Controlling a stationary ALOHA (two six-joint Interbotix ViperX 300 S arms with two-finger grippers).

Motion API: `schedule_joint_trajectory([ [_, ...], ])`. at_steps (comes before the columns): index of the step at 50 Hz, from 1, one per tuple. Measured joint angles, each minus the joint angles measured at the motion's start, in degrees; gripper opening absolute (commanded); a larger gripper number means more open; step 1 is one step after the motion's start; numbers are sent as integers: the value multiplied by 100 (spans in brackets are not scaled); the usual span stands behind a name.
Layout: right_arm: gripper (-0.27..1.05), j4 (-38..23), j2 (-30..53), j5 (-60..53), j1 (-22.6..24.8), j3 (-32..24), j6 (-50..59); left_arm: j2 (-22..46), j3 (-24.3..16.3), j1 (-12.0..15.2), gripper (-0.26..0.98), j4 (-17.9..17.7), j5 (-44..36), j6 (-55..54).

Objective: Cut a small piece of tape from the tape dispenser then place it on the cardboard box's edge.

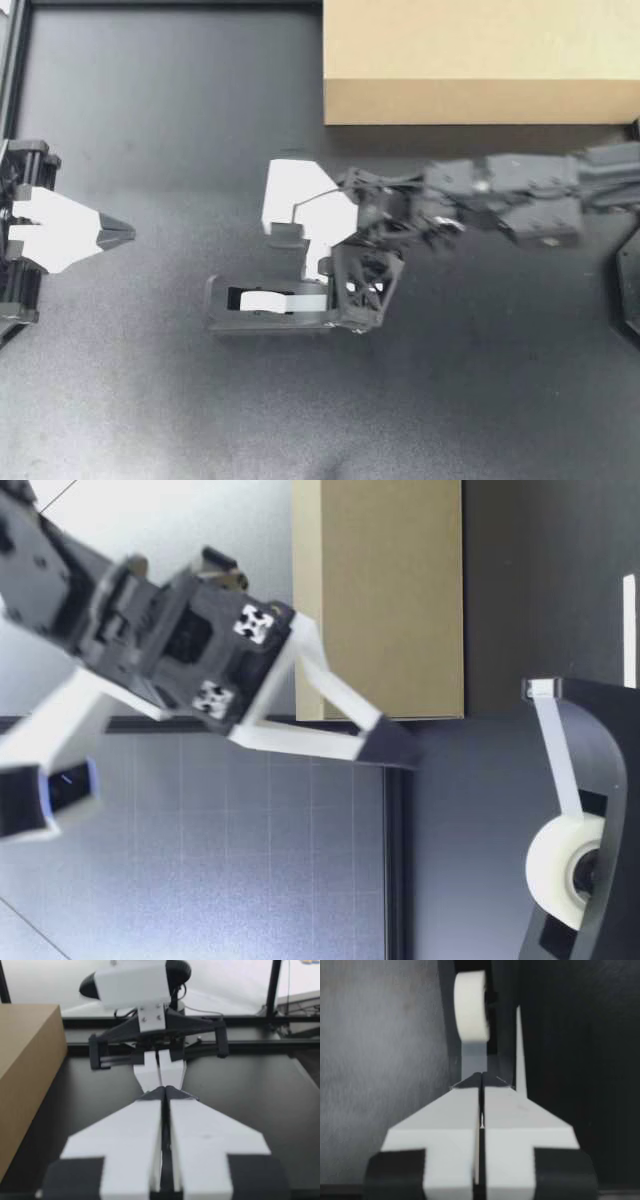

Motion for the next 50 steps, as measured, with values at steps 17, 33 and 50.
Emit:
schedule_joint_trajectory([
  [17, -12, 2716, 914, 1696, -1195, -686, -1775, 0, 44, 9, -12, 0, 0, -35],
  [33, 16, 3050, 1529, 2558, -1512, -1310, -2004, 44, 70, 0, -12, 0, 0, -53],
  [50, 44, 3050, 1942, 2795, -1512, -1573, -2013, 53, 79, 0, -12, 0, 0, -53],
])
